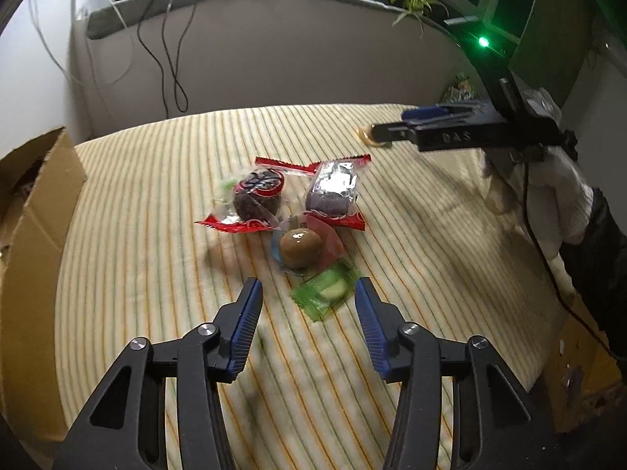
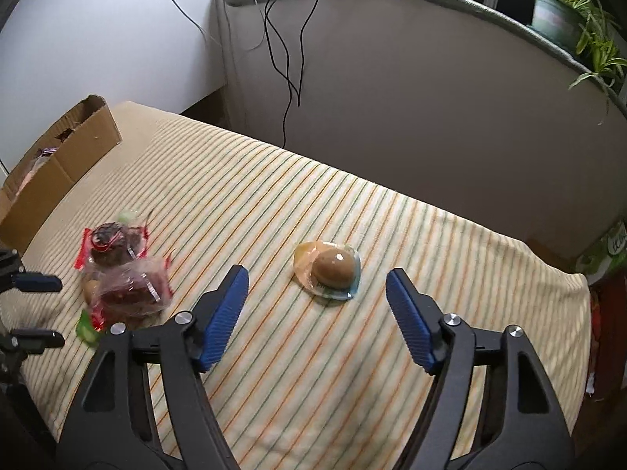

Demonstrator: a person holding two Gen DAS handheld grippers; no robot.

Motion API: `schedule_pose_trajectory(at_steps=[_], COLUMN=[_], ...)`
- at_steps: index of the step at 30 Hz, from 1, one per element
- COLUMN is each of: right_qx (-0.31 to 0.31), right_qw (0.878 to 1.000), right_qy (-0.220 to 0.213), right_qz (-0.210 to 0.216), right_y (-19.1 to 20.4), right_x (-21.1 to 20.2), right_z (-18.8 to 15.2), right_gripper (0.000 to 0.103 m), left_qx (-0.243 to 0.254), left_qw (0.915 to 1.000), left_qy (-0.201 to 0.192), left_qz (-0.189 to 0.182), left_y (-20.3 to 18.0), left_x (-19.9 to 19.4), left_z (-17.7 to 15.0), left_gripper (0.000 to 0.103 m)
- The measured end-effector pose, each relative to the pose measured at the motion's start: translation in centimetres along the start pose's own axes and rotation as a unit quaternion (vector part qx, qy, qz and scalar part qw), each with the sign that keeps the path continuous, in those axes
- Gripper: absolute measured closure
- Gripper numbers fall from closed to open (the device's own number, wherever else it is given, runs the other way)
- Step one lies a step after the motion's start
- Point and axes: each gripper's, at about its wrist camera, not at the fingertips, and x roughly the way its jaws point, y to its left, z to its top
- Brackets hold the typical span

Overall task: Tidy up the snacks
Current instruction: 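Move both grippers back over the remaining snacks, then grasp the wrapped egg with the right gripper while the left grasps the green candy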

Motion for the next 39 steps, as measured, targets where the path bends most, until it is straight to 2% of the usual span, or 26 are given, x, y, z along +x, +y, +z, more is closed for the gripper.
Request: schedule_pose_trajectory(at_steps=[8,9,14,17,25,28,39], right_qx=[-0.002,-0.004,-0.016,-0.02,-0.017,-0.018,-0.013], right_qw=[1.0,1.0,1.0,0.999,0.999,0.999,1.0], right_qy=[0.003,0.004,0.019,0.027,0.028,0.029,0.019], right_qz=[0.003,0.003,0.009,0.009,0.015,0.009,0.011], right_y=[-0.3,-0.2,0.4,0.7,0.6,0.7,0.7], right_x=[1.4,1.6,2.7,3.3,3.1,3.2,2.5], right_z=[0.9,0.9,0.6,0.2,-0.1,-0.1,0.3], right_gripper=[0.029,0.029,0.044,0.046,0.048,0.06,0.075], left_qx=[0.031,0.036,0.046,0.053,0.069,0.075,0.049], left_qw=[0.9994,0.9992,0.9985,0.9982,0.9973,0.9969,0.9988], left_qy=[0.015,0.017,0.028,0.027,0.024,0.021,0.01], left_qz=[-0.002,-0.002,-0.008,-0.008,-0.003,0.004,-0.005], left_y=[-1.0,-1.2,-1.7,-2.2,-3.4,-3.9,-2.9], left_x=[1.4,1.6,2.4,2.2,2.2,2.3,1.6], left_z=[0.8,0.8,0.7,0.5,0.1,0.0,-1.0], left_gripper=[0.056,0.058,0.069,0.074,0.081,0.081,0.085])
